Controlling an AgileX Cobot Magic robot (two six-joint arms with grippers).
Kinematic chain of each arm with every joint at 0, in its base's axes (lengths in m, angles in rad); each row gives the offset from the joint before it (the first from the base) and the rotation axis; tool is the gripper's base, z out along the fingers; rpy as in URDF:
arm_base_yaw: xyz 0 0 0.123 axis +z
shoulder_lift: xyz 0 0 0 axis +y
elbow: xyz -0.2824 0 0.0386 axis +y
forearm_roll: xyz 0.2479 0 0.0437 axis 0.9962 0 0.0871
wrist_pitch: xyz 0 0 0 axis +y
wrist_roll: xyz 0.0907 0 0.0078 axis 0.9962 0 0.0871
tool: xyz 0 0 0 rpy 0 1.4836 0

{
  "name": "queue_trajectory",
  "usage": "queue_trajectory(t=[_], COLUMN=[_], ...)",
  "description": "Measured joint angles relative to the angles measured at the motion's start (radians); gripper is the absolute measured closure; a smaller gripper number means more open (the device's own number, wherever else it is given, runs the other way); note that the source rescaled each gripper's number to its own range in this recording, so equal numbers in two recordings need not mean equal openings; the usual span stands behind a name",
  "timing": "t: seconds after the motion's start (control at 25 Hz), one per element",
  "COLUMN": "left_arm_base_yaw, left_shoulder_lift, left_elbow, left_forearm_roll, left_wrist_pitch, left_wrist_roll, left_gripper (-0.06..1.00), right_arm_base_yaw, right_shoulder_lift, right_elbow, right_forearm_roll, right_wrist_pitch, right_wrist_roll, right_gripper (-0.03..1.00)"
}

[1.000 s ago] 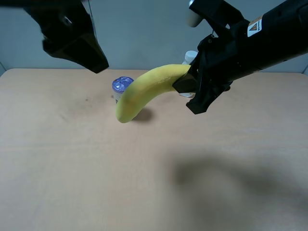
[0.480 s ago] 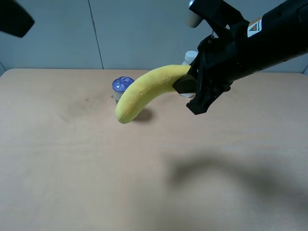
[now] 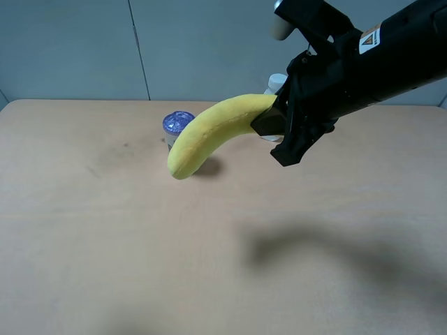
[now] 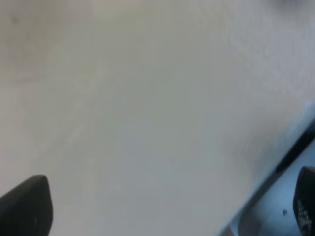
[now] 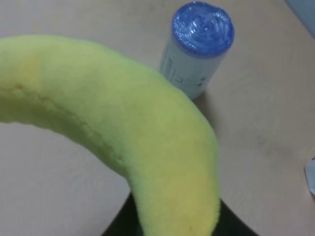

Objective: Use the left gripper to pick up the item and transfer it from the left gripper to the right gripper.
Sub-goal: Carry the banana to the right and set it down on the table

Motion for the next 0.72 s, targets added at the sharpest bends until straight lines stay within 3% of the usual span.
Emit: queue_trajectory(t=[0.32, 0.72], left_arm_base_yaw=[0.0, 0.0], left_shoulder_lift=[-0.337, -0.656], left_elbow=[0.232, 0.339], left_forearm_roll=[-0.057, -0.066], left_wrist_pitch=[-0.046, -0.069], left_wrist_roll=[-0.039, -0.061], left_gripper=[-0.03, -0.03], right_arm_base_yaw=[0.0, 0.0], right_shoulder_lift=[0.0, 0.0], right_elbow=[0.0, 0.0], right_forearm_roll=[0.0, 0.0], right_wrist_pitch=[0.0, -0.001], right_wrist_roll=[0.0, 0.017], right_gripper=[0.96, 0.96])
